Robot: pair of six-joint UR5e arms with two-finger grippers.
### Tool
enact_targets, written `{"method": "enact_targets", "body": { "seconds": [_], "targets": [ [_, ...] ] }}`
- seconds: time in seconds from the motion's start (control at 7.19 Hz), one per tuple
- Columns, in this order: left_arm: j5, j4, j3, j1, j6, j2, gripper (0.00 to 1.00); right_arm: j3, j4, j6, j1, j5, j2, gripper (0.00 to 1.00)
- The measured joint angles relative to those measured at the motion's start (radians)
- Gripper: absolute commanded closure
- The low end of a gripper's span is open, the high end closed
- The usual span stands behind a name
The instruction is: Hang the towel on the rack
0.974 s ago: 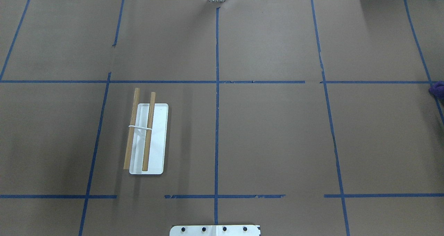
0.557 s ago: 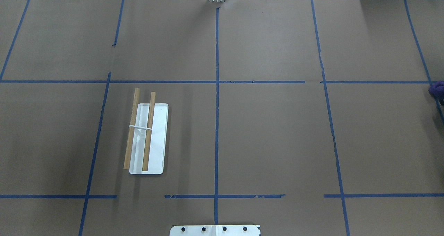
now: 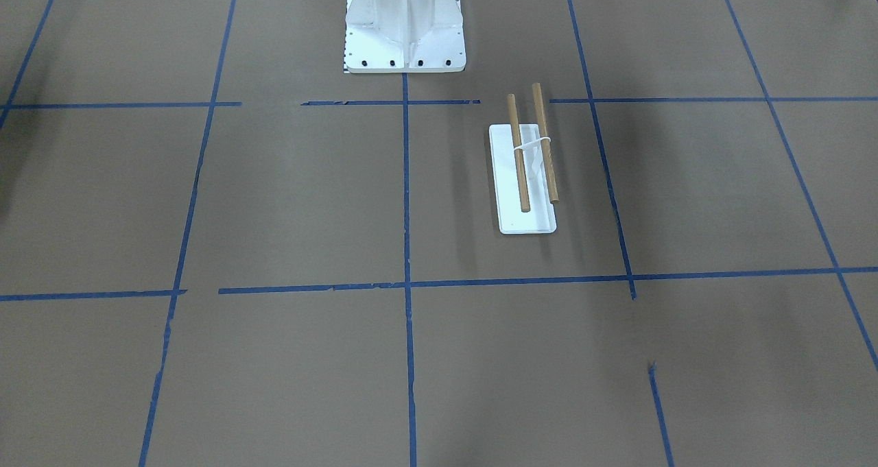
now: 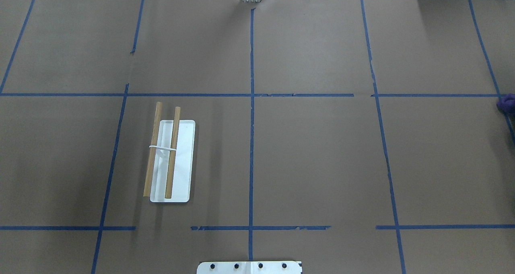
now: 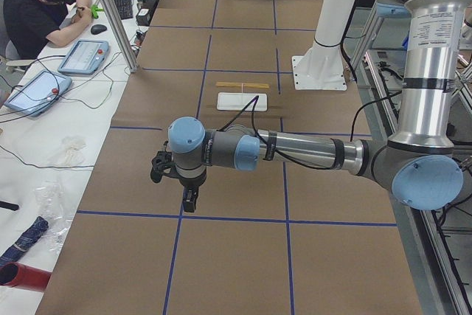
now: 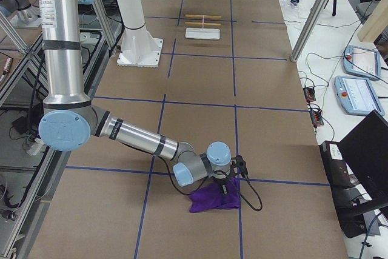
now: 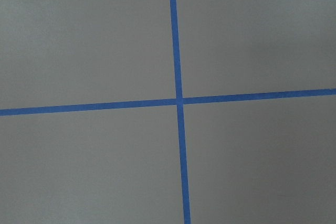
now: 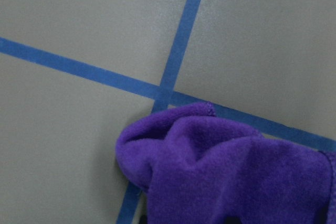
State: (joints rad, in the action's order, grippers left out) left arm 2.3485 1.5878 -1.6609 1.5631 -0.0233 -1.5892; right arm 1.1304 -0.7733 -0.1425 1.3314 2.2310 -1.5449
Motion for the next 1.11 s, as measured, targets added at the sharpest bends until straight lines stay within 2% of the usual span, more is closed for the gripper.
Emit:
{"method": "enact_targets", "body": {
  "seconds": [0.28,0.42,0.7,0.97,1.11],
  "targets": [
    [0.000,0.000,-0.008,0.000,-0.001,0.001,0.00,0.007,-0.002,0.008,0.034,0.030,0.000,1.00],
    [0.000,0.000,-0.014,0.001,-0.001,0.001,0.00,0.022,-0.001,0.010,0.078,0.076,-0.001,1.00],
    [-0.001,-0.001,-0.037,0.001,-0.001,-0.002,0.00,0.127,-0.005,0.005,0.212,0.210,0.000,1.00],
    [-0.006,0.024,-0.058,-0.001,0.000,-0.020,0.00,0.255,-0.005,-0.081,0.250,0.232,0.028,1.00],
    [-0.013,0.083,-0.057,-0.004,0.000,-0.032,0.00,0.284,0.000,-0.199,0.225,0.223,0.075,1.00]
  ]
}}
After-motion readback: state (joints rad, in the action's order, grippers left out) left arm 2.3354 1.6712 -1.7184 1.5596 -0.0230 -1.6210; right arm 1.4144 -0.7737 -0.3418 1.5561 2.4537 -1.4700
